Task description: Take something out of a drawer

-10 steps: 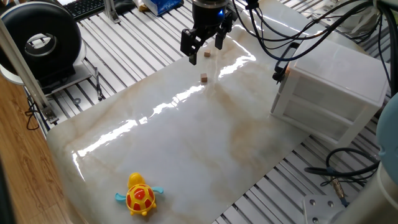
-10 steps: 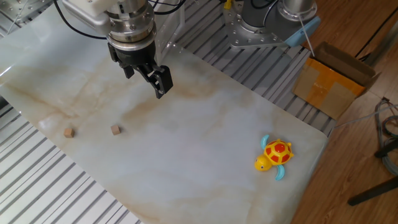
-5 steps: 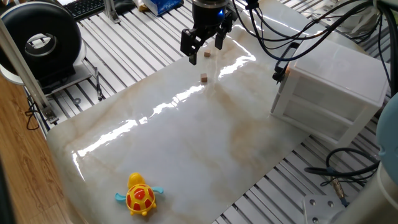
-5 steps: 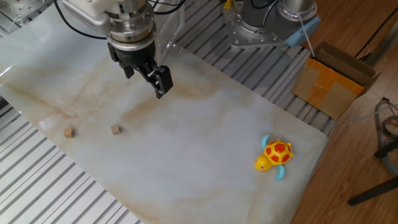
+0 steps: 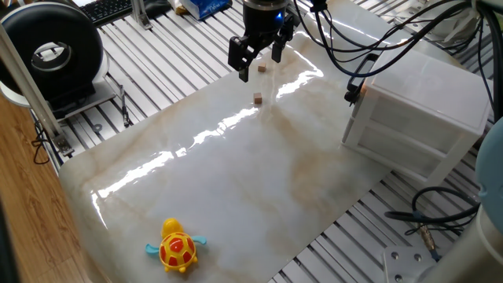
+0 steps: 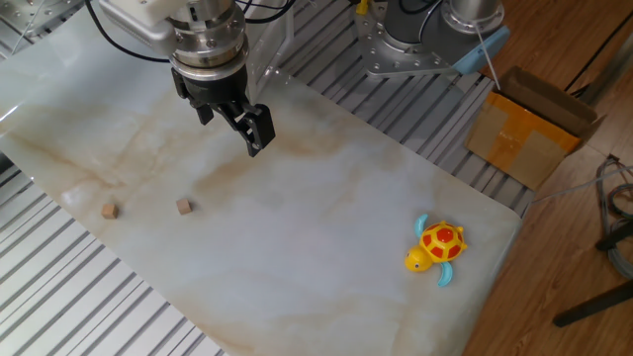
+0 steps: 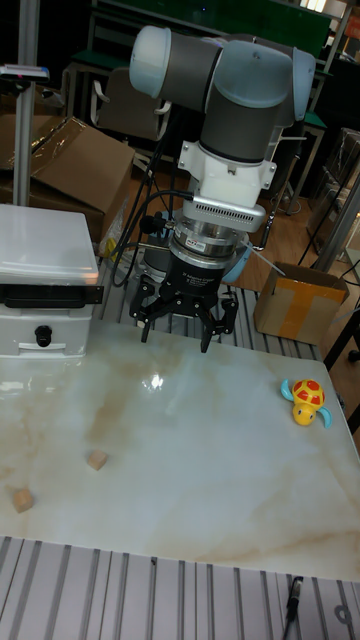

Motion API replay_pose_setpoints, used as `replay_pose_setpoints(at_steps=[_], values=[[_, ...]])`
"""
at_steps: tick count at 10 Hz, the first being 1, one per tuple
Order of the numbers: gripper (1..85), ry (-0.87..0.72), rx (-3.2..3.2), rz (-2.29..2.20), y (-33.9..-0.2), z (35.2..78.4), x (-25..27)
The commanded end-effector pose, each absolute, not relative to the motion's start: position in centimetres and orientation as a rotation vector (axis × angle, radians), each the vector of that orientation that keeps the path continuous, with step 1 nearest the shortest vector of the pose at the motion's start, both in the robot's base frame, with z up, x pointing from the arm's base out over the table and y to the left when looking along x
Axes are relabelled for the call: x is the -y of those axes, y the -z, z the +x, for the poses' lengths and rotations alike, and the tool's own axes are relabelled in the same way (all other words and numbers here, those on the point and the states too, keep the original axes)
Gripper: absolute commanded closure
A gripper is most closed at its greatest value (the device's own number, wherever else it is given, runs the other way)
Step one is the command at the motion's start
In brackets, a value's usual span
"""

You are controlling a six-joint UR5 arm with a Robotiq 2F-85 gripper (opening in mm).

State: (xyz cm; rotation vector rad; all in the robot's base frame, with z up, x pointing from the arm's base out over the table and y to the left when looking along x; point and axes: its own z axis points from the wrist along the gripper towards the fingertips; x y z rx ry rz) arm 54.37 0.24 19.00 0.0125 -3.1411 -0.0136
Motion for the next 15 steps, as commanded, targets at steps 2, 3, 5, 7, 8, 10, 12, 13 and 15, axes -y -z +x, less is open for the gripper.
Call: replay_pose_setpoints(at_steps=[2,3,5,7,8,10,12,13,15], values=[[84.3,0.064,3.169,0.083,-19.0,55.2,-1.5],[84.3,0.059,3.168,0.086,-19.0,55.1,-1.4],[84.3,0.017,3.153,0.149,-19.0,54.8,-0.6],[84.3,-0.006,3.108,0.194,-19.0,53.6,-0.1],[84.3,-0.031,3.082,0.227,-19.0,52.9,0.5],[84.3,-0.032,3.093,0.293,-18.5,52.8,1.3],[84.3,-0.052,3.082,0.329,-18.5,52.6,1.8],[84.3,-0.05,3.07,0.318,-18.5,52.3,1.7],[83.7,-0.1,3.029,0.262,-19.1,51.8,1.8]])
